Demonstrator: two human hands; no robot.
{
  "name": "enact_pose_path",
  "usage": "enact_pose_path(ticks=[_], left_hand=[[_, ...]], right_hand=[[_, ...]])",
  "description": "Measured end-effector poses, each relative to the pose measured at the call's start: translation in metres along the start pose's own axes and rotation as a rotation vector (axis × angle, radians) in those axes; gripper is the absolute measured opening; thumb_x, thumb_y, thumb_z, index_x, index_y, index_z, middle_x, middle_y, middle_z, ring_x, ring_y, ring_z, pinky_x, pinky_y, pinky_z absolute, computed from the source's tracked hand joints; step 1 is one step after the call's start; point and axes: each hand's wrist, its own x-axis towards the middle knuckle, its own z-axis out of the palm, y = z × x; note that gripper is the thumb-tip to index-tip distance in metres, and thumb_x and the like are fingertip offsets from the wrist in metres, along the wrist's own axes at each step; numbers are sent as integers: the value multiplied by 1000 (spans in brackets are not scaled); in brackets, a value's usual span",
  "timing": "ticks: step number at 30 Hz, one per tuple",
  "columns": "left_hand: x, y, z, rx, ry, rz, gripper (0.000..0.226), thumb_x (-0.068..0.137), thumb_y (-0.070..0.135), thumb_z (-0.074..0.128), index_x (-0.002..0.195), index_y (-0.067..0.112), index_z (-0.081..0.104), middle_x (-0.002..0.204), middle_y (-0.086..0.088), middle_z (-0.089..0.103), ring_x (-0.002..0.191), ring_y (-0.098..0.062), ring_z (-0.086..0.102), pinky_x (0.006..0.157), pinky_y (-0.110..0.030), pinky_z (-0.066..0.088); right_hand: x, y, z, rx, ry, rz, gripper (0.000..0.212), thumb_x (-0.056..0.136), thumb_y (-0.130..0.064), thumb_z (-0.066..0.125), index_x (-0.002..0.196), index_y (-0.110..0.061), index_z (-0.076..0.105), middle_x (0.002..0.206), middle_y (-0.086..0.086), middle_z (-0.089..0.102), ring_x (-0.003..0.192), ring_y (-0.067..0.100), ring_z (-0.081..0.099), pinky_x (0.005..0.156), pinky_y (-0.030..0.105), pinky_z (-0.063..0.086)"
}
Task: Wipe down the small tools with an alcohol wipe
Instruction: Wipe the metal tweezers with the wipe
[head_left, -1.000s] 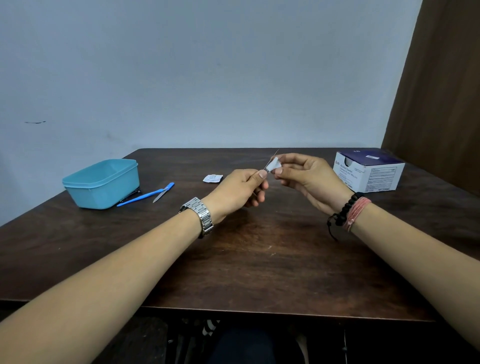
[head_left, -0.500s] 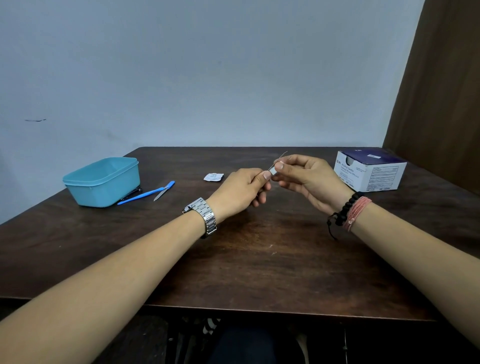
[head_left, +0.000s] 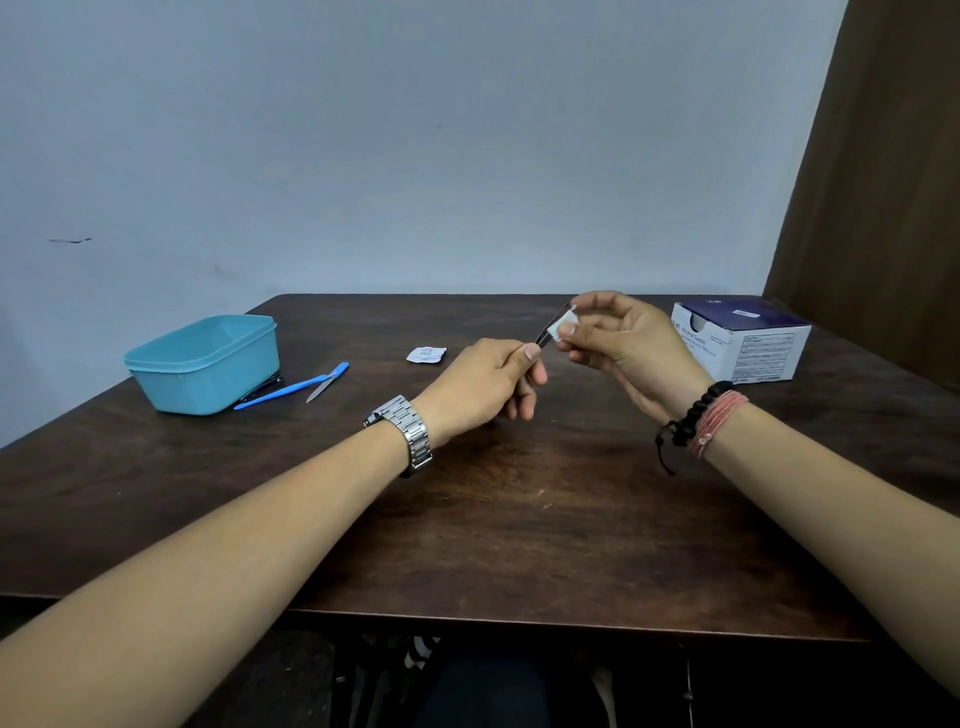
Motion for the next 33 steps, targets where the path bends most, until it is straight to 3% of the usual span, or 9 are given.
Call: enact_pose_path(ticks=[15, 20, 33], left_hand=[[-3, 5, -3, 172, -5, -22, 40, 104, 35, 35, 73, 20, 56, 54, 2, 64, 44, -9, 51, 53, -22, 38], [-3, 8, -2, 204, -3, -8, 40, 104, 35, 35, 73, 19, 55, 55, 1, 64, 45, -8, 51, 49, -19, 38], [-4, 9, -3, 195, 3, -20, 41, 103, 36, 35, 71, 19, 54, 54, 2, 64, 45, -9, 52, 55, -24, 41]], right_hand=[[-1, 4, 2, -147, -36, -48, 32, 81, 5, 70, 94, -13, 48, 82, 11, 71, 64, 12, 67, 61, 21, 55], [1, 2, 1, -31, 21, -43, 34, 80, 5, 70, 95, -15, 47, 79, 6, 72, 64, 12, 66, 60, 21, 52], [0, 2, 1, -97, -29, -46, 31, 81, 2, 71, 92, -16, 49, 79, 5, 73, 63, 10, 65, 58, 20, 50]])
